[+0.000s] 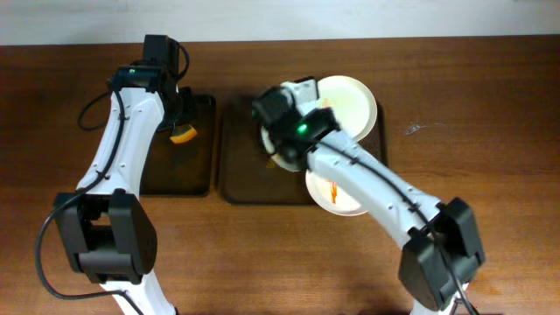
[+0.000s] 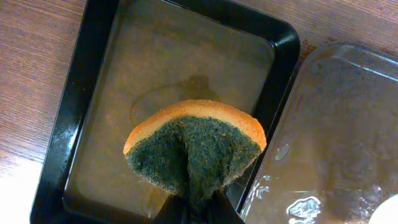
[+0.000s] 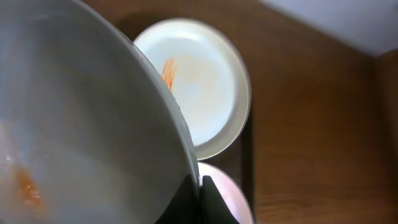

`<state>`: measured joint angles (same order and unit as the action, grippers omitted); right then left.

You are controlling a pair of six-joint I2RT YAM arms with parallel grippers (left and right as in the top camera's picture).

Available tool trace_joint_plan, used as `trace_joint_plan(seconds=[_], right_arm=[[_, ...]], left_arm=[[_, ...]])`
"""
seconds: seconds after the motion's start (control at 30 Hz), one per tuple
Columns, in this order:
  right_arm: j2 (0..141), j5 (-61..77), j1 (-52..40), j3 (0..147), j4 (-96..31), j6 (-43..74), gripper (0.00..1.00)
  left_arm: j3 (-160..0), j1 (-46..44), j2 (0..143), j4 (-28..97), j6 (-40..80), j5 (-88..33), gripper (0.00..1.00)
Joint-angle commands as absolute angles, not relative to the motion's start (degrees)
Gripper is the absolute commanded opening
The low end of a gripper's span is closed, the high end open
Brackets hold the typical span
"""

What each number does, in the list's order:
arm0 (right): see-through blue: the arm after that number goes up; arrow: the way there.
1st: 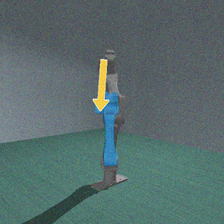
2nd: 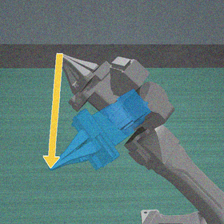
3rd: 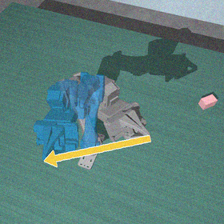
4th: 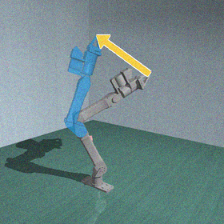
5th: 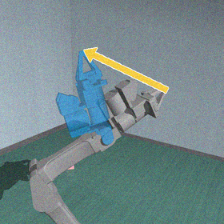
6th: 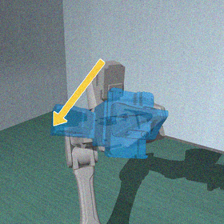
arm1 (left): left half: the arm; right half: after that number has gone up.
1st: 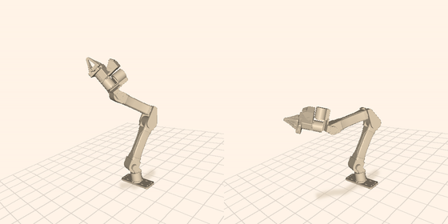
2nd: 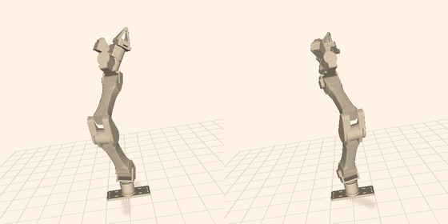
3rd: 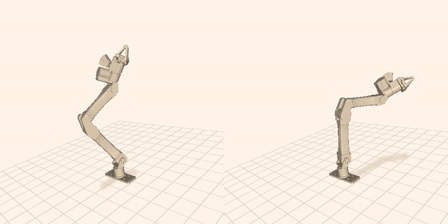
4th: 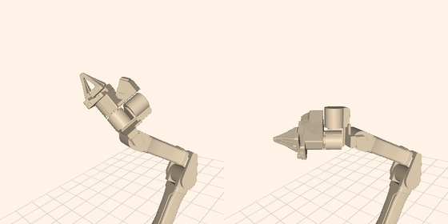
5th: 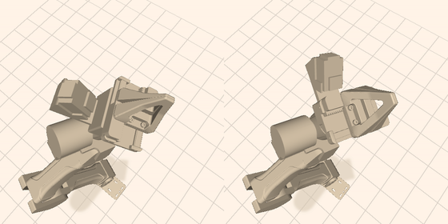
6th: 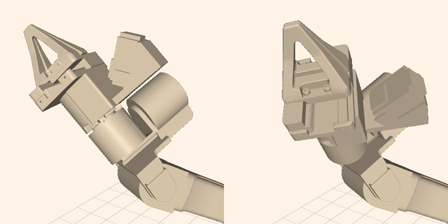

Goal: Clean dirty plates on tray and stack at the side
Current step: 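Move the right gripper to the front plate and carry it to the table's right side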

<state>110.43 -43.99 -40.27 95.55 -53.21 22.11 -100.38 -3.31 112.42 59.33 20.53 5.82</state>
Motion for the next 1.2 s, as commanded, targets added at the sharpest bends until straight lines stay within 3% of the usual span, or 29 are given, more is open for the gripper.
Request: trace_joint_plan(seconds=[0.0,0.13,0.27,0.37,0.43,0.53,0.67,0.73,0.97,1.03,1.17], right_arm=[[109.5,-61.5,-45.8,95.9,-52.5,23.5,0.04],[109.5,-76.1,-51.6,95.9,-48.5,23.5,0.04],[109.5,-80.7,-54.3,95.9,-47.7,23.4,0.04],[109.5,-76.1,-54.3,95.9,-48.0,24.9,0.04],[109.5,-61.2,-52.1,96.0,-48.8,27.1,0.04],[107.3,-33.4,-43.6,96.0,-51.6,28.3,0.04],[102.8,3.0,-22.1,96.0,-54.1,20.9,0.04],[102.8,12.7,-12.2,95.9,-55.5,18.6,0.04],[104.1,6.7,19.4,94.5,-62.2,14.7,0.04],[104.9,6.3,23.6,91.0,-59.9,13.7,0.04],[104.9,2.7,25.9,76.5,-43.3,13.7,0.04]], left_arm=[[-100.2,-3.2,112.8,59.2,19.8,6.9,0.00],[-100.2,-3.2,112.8,59.2,19.8,7.0,0.00],[-100.2,-3.2,112.8,59.2,19.8,8.4,0.00],[-100.2,-3.2,112.8,59.2,19.8,8.4,0.00],[-100.2,-3.2,112.8,59.2,19.8,9.1,0.00],[-100.2,-3.2,112.8,59.2,19.8,9.1,0.00],[-100.2,-3.2,112.8,59.2,19.8,9.0,0.00],[-100.2,-3.2,112.8,59.2,19.8,9.0,0.00],[-100.2,-3.2,112.8,59.2,19.8,8.8,0.00],[-100.2,-3.2,112.8,59.2,19.8,8.8,0.00],[-100.2,-3.2,112.8,59.2,19.8,8.8,0.00]])
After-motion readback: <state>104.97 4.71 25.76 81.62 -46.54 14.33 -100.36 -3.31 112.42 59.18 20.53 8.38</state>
